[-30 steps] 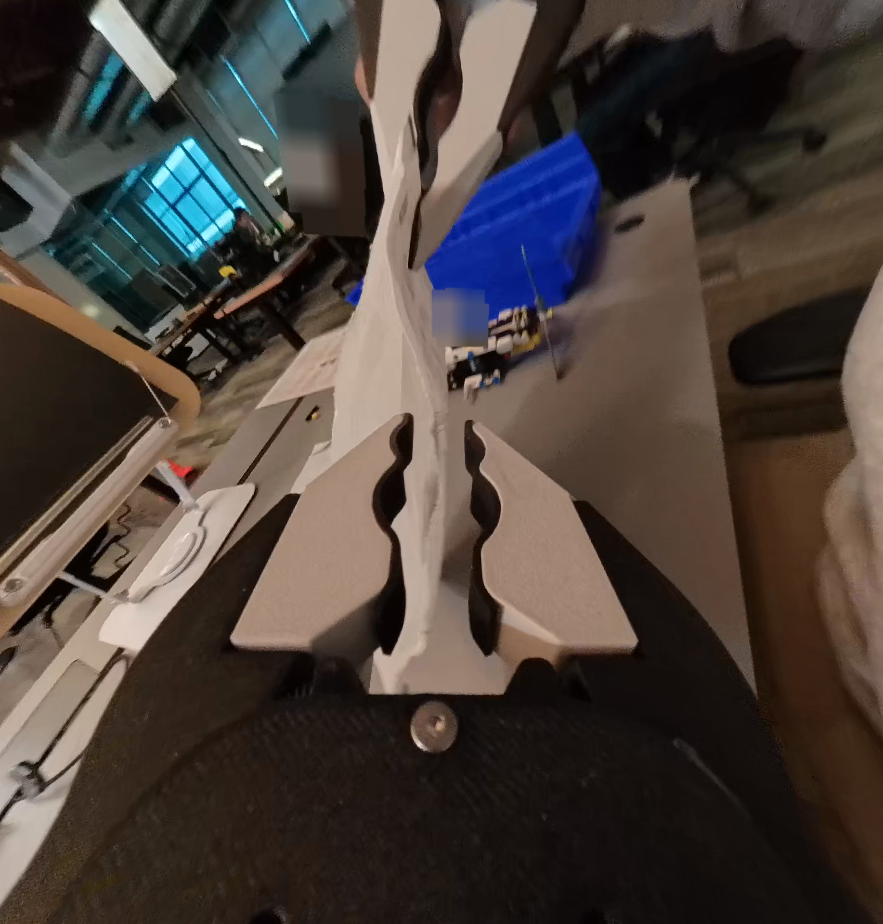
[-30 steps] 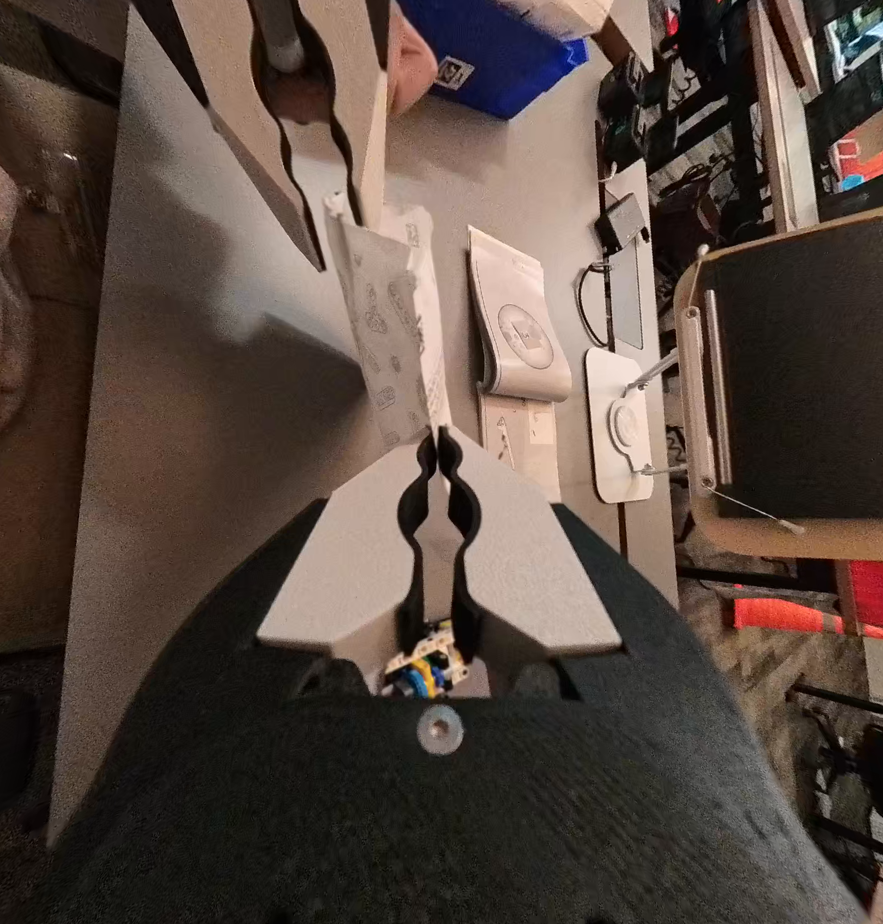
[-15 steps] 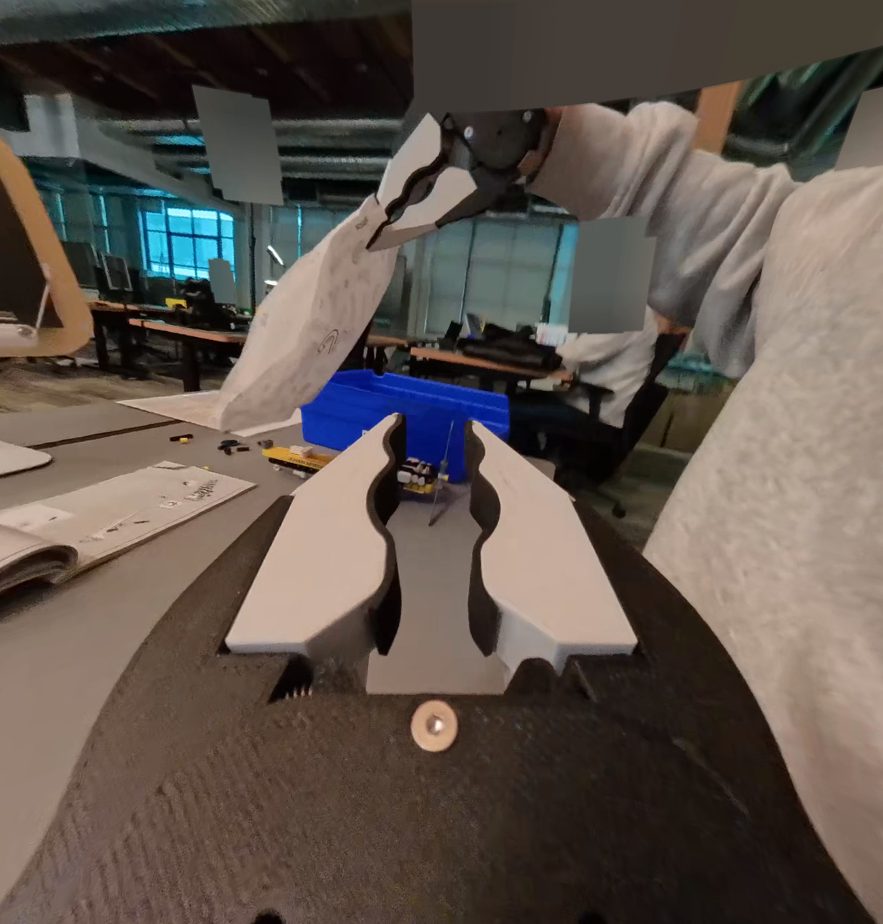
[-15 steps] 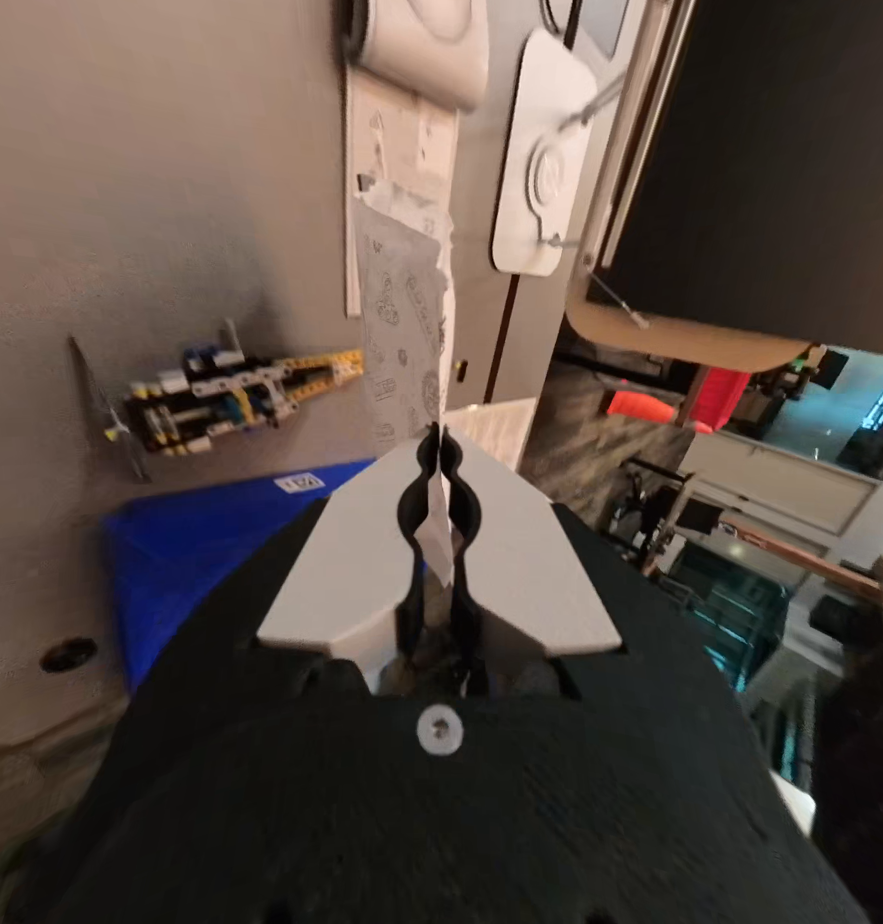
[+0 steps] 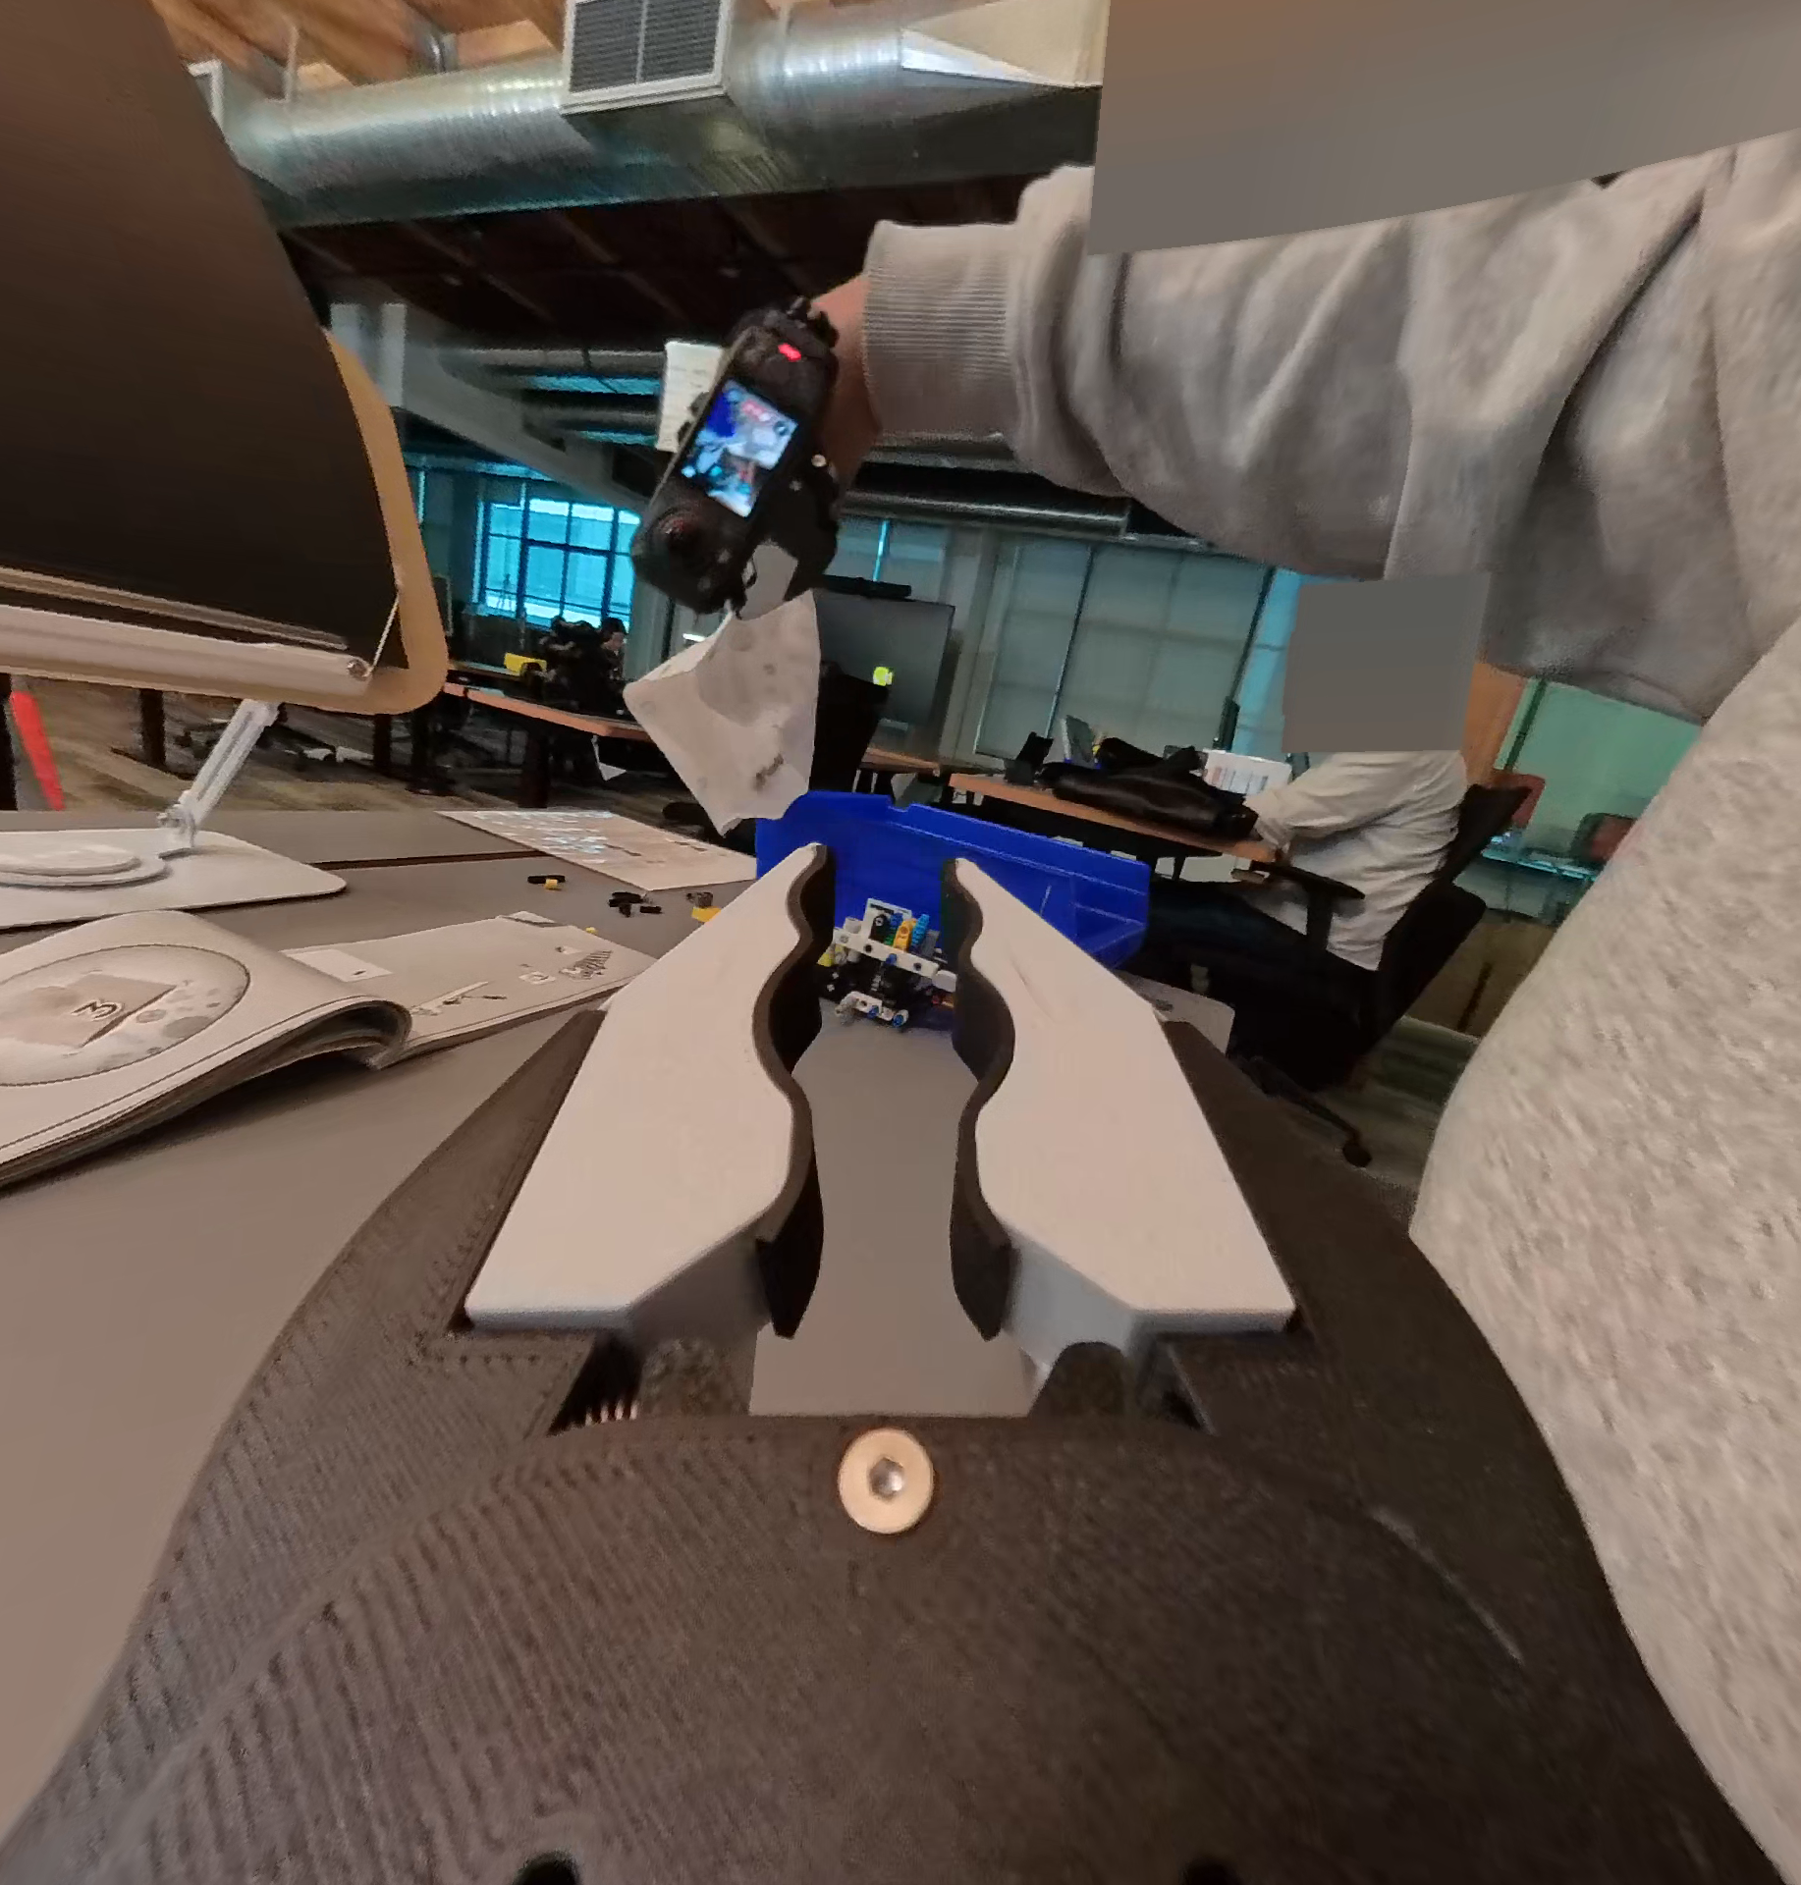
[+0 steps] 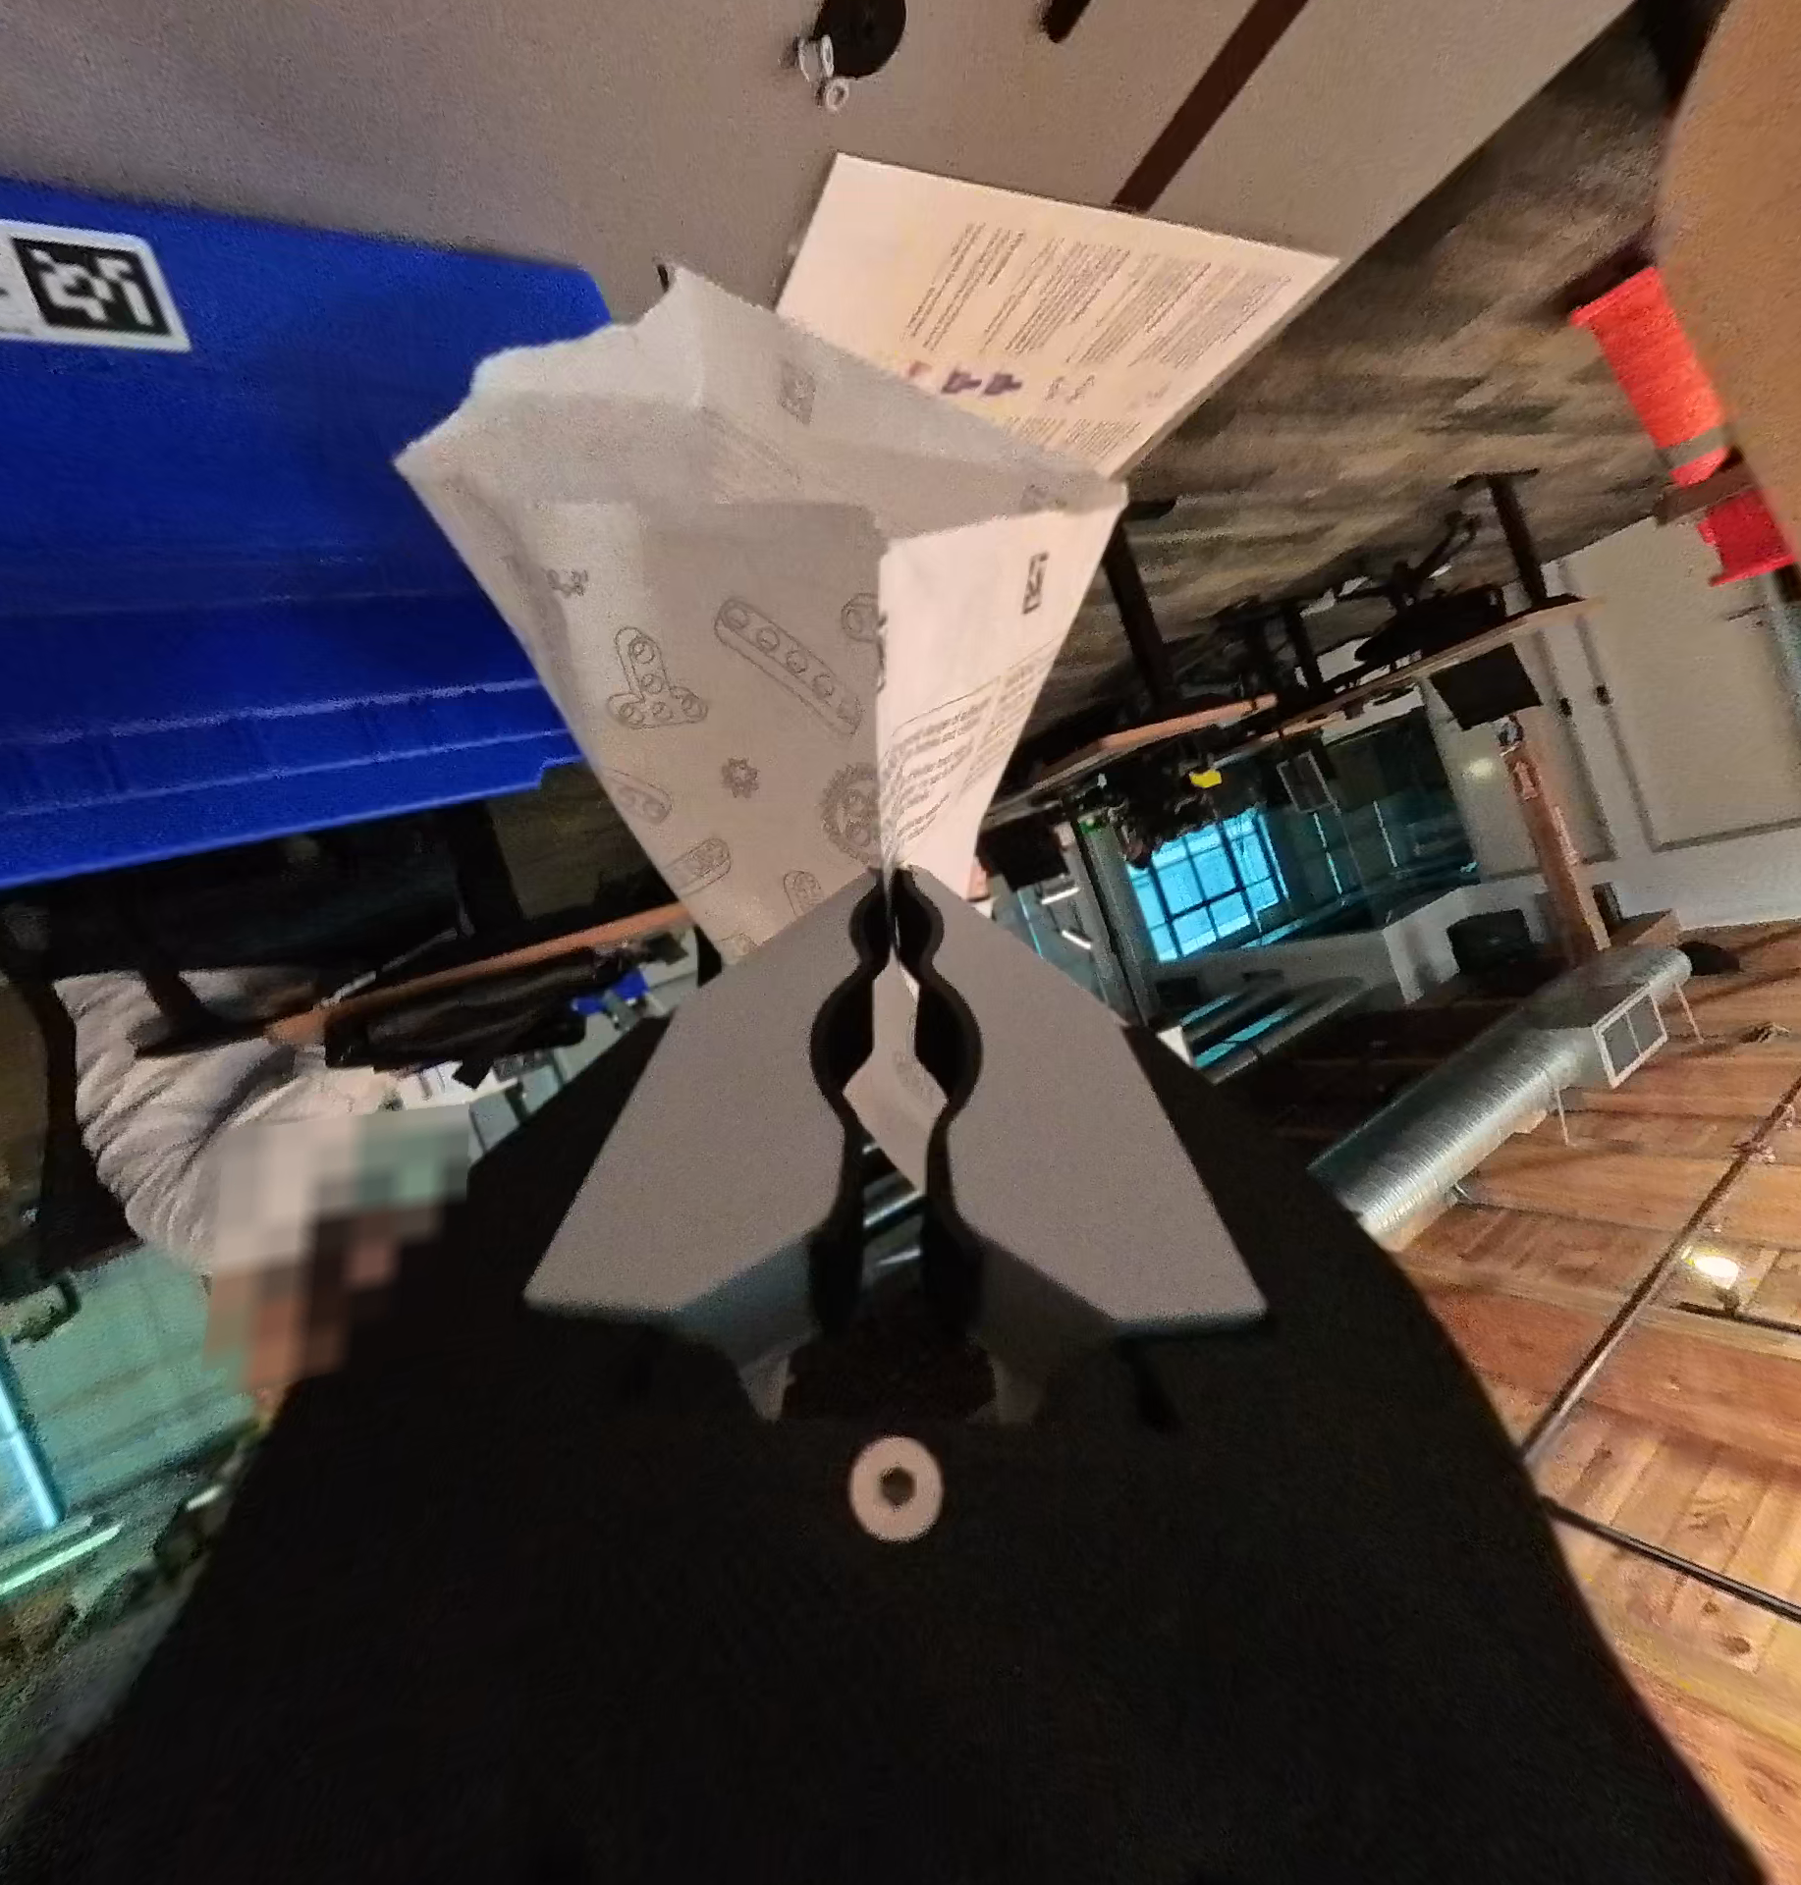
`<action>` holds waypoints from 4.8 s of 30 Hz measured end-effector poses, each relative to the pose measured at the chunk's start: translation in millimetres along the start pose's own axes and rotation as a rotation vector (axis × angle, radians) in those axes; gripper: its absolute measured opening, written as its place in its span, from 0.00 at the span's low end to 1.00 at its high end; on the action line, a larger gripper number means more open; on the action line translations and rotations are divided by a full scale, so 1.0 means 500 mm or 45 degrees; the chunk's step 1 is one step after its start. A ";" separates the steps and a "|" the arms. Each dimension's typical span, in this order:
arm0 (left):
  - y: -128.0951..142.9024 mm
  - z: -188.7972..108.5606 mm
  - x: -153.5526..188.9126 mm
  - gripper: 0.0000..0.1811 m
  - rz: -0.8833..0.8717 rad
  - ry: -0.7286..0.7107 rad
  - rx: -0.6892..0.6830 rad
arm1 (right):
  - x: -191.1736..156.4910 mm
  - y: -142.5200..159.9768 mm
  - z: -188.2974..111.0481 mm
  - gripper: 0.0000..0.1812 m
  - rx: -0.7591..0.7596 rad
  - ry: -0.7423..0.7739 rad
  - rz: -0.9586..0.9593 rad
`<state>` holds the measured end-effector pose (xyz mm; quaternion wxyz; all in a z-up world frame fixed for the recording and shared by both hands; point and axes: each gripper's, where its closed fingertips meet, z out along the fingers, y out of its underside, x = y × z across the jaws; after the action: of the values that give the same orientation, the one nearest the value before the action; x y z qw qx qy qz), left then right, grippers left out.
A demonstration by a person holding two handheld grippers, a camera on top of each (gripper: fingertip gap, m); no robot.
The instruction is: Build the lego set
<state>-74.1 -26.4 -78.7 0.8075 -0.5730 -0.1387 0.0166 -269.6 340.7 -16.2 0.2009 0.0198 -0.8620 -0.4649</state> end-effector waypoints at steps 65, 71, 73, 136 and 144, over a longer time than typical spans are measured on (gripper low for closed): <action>0.019 0.003 -0.039 0.10 -0.009 -0.131 0.007 | 0.043 -0.180 -0.633 0.00 2.294 0.383 1.906; -0.010 -0.021 -0.039 0.06 0.104 -0.152 0.077 | 0.160 -0.322 -0.825 0.00 2.971 -0.458 2.010; -0.015 -0.042 -0.070 0.05 0.169 -0.251 0.092 | 0.194 -0.375 -0.868 0.00 3.071 -0.782 2.003; -0.005 0.042 -0.100 0.04 -0.256 -0.276 0.090 | 0.109 -0.274 0.276 0.20 1.415 -0.880 2.281; 0.007 0.109 -0.110 0.07 -0.206 -0.176 -0.022 | 0.140 -0.315 0.356 0.15 1.067 -0.751 2.025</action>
<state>-139.9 14.6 -76.5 0.7897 -0.5644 -0.2401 -0.0101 -423.0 377.0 -207.3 0.2093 -0.6215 -0.7356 0.1696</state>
